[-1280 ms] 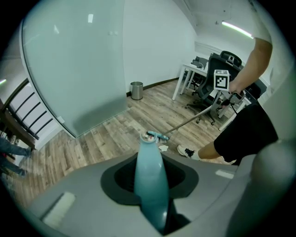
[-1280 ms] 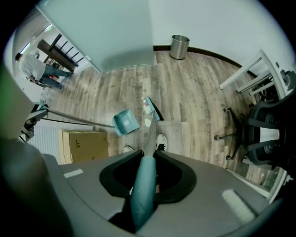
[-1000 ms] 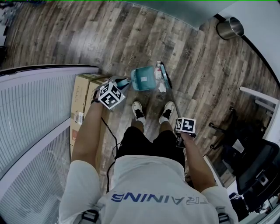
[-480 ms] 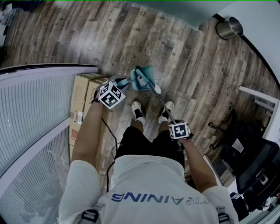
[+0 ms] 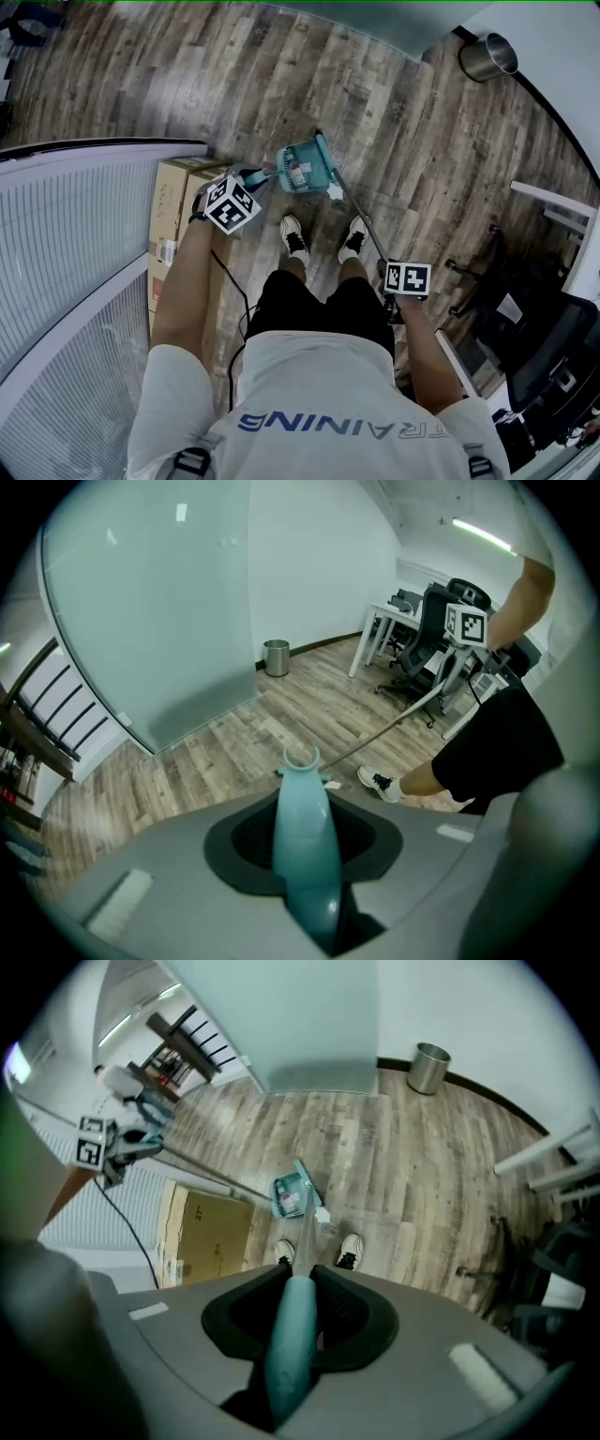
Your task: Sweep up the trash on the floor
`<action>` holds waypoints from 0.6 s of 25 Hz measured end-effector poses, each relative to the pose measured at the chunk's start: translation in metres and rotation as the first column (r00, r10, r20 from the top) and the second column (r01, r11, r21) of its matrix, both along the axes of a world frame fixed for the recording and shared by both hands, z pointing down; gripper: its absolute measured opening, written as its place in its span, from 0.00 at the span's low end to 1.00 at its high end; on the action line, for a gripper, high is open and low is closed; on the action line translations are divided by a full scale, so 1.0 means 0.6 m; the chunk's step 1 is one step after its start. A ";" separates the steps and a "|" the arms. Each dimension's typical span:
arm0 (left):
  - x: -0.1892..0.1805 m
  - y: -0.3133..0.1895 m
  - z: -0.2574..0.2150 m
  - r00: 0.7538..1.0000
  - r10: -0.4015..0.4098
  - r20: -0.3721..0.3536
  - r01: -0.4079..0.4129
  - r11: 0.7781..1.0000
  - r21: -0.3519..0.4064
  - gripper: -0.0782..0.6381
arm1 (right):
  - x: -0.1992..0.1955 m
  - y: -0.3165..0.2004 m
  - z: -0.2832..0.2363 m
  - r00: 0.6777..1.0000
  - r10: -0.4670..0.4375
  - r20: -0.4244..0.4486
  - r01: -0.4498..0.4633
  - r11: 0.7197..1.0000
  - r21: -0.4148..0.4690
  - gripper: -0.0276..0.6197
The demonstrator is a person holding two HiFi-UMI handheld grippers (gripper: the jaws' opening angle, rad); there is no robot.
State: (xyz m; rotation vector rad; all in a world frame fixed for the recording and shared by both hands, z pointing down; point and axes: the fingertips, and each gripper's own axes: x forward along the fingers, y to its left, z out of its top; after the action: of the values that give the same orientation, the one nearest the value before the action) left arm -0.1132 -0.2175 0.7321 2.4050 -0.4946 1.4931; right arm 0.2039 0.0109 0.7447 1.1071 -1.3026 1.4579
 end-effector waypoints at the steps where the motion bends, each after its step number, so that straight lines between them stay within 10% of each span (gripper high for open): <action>1: -0.003 0.002 0.000 1.000 0.017 0.007 -0.017 1.000 -0.002 0.25 | 0.019 0.005 0.002 0.998 0.068 -0.009 -0.068 0.998 -0.010 0.20; 7: -0.011 0.014 -0.003 0.995 0.094 0.035 -0.092 0.995 -0.033 0.25 | 0.117 0.046 0.022 0.945 0.298 -0.134 -0.308 0.949 -0.063 0.20; 15: -0.034 0.041 -0.007 0.988 0.142 0.061 -0.139 0.988 -0.062 0.25 | 0.111 0.051 0.031 0.931 0.327 -0.160 -0.341 0.938 -0.068 0.20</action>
State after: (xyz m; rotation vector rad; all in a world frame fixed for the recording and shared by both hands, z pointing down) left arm -0.1336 -0.1929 0.7277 2.3972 -0.2962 1.6249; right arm 0.2708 0.0415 0.7630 1.3945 -0.9633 1.6309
